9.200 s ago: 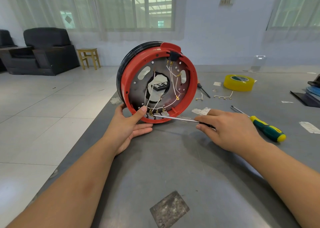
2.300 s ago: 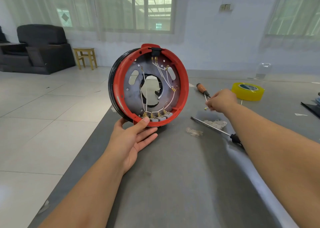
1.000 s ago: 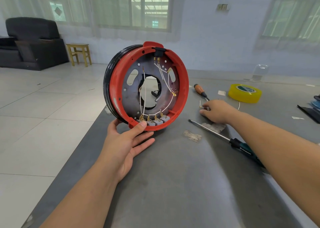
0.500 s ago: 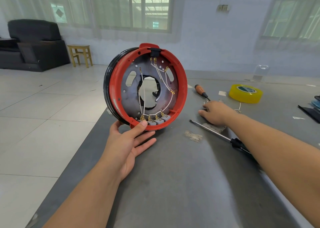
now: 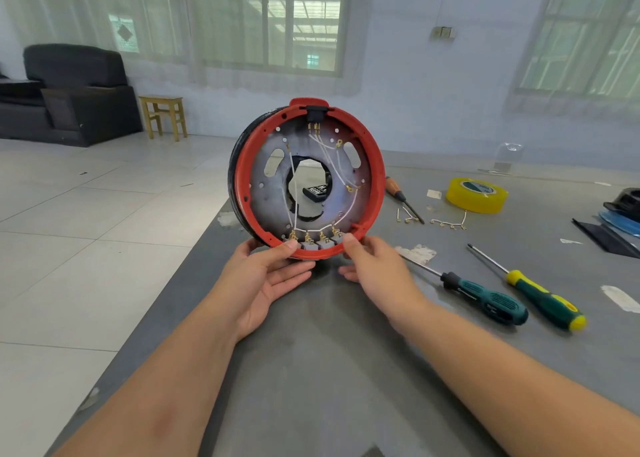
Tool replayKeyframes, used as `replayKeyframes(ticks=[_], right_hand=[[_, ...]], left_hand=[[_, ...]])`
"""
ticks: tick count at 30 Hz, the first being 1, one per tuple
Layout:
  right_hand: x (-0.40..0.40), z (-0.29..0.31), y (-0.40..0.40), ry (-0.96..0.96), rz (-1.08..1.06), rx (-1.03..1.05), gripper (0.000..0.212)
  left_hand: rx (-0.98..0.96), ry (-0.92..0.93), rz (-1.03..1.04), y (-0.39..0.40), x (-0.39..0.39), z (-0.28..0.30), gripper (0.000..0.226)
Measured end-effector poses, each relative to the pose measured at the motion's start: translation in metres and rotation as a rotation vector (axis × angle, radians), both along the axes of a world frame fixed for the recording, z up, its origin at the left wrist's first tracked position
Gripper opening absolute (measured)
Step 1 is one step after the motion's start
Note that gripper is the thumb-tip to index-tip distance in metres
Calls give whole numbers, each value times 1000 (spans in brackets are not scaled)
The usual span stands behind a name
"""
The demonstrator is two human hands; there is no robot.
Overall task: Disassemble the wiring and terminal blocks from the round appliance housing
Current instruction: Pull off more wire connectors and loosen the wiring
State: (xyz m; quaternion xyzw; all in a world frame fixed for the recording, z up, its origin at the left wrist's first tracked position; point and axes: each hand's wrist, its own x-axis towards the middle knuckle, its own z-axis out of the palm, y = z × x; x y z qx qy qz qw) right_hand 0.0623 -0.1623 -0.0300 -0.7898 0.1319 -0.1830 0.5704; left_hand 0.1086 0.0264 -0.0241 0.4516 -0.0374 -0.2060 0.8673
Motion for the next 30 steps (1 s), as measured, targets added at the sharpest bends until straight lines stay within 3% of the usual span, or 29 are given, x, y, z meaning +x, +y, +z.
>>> replayKeyframes(ticks=[6,11,18,30], right_hand=[[-6,-9,-1,-120,23,341,34],[-5,-9,-4,-152,19,434,33],[-2,-11,-5,-145,-22,405,52],[-4,-10,-8,-173,48,348,24]], left_hand=[[73,-24,-130,1,-6,4,78],[137,-15,-152,0,-5,5,53],[145,25,-98,-2,-4,5,36],[164,11,-30,-6,0,5,30]])
